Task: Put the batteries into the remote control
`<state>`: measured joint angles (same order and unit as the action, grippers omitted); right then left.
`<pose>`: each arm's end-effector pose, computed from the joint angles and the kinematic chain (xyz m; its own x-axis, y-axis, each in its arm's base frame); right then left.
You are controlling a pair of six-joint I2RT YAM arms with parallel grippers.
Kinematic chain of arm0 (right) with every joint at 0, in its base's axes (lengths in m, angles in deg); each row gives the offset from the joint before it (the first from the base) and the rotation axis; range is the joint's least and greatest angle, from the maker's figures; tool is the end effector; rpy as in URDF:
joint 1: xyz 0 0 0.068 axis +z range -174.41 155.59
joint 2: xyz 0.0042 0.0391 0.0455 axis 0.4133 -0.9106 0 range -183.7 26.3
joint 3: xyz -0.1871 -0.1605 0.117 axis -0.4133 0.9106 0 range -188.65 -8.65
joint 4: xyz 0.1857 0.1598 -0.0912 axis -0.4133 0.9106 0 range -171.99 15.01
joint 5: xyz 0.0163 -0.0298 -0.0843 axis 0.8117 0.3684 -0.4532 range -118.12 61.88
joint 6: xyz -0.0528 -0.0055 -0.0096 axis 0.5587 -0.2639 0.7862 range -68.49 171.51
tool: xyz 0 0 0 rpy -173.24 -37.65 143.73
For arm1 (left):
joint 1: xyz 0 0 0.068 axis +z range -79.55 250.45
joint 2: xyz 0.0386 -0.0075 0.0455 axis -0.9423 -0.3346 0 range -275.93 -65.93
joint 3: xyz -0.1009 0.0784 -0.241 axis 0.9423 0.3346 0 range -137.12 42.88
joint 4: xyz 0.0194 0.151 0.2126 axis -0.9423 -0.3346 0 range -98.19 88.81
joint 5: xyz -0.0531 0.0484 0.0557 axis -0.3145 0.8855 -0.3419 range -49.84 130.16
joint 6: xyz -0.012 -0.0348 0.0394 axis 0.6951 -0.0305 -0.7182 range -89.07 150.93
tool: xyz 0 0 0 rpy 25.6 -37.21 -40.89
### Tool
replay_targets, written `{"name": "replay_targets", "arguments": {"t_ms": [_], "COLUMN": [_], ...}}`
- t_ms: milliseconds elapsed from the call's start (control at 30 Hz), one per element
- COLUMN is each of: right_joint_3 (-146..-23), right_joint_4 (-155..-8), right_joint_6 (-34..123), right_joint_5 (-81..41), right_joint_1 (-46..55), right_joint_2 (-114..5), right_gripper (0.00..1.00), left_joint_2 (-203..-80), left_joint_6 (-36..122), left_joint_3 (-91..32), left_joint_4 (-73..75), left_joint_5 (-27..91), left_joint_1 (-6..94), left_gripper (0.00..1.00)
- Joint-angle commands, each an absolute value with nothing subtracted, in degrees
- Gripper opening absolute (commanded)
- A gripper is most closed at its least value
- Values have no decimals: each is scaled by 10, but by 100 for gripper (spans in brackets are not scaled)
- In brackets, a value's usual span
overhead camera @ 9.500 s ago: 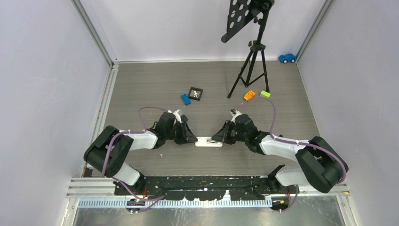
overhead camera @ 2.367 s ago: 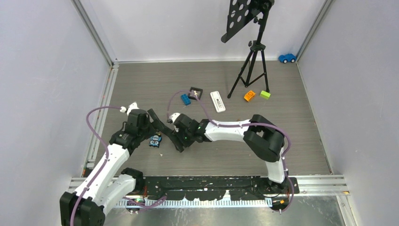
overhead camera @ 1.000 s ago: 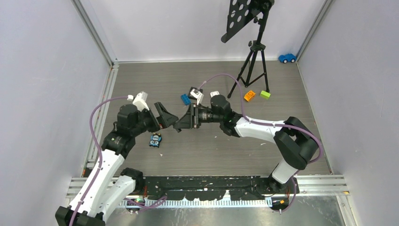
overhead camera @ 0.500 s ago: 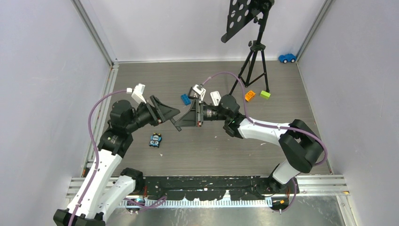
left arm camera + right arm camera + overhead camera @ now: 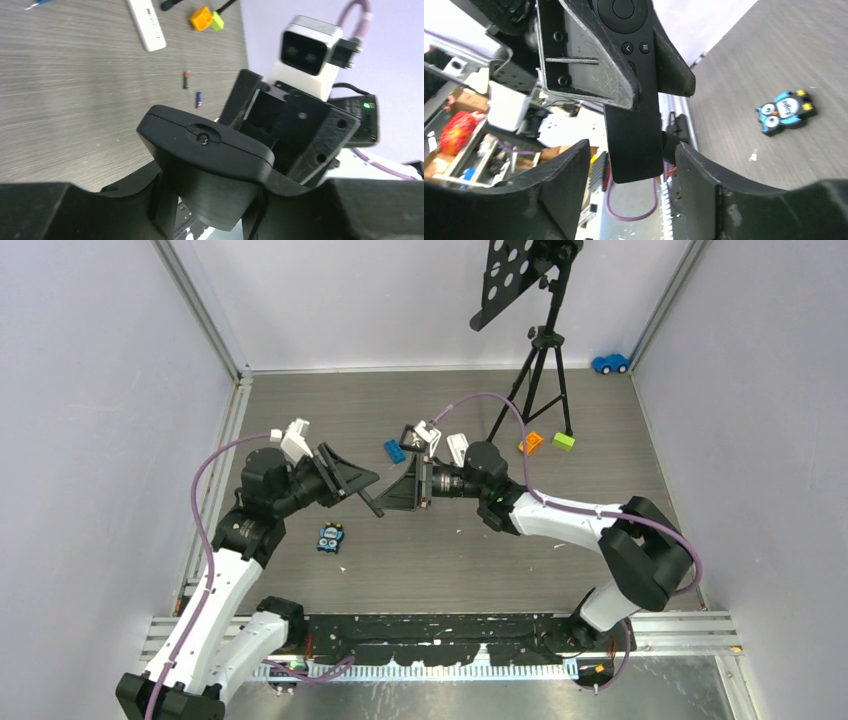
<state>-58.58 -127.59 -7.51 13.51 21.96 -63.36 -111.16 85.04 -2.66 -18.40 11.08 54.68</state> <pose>0.2211 0.2662 0.2773 -0.8185 0.0702 -0.5702 -0.5736 -0.0442 0.8179 0.1679 -0.0654 0.3316 -0.7190 -0.5326 -0.4464 0.1750 0.4830 -0.8580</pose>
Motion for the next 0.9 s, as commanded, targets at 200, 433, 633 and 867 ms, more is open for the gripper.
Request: {"name": "replay_targets", "arguments": {"t_ms": [200, 433, 633, 867], "right_joint_3": [-601, -600, -601, -608], "right_joint_4": [-1063, -1022, -953, -903], "right_joint_6": [137, 154, 191, 211], "right_joint_5": [-67, -139, -199, -245], "right_joint_1": [249, 264, 264, 264], "right_joint_2": [-541, -525, -495, -475], "right_gripper": [78, 70, 69, 69], "left_joint_2": [-1117, -1125, -1126, -1126], "left_joint_6": [807, 790, 785, 785], "left_joint_3": [-44, -45, -42, -39], "left_joint_4": [-252, -260, -265, -264], "left_joint_5": [232, 240, 244, 249], "left_joint_1": [553, 553, 553, 553], "left_gripper": [0, 0, 0, 0]}}
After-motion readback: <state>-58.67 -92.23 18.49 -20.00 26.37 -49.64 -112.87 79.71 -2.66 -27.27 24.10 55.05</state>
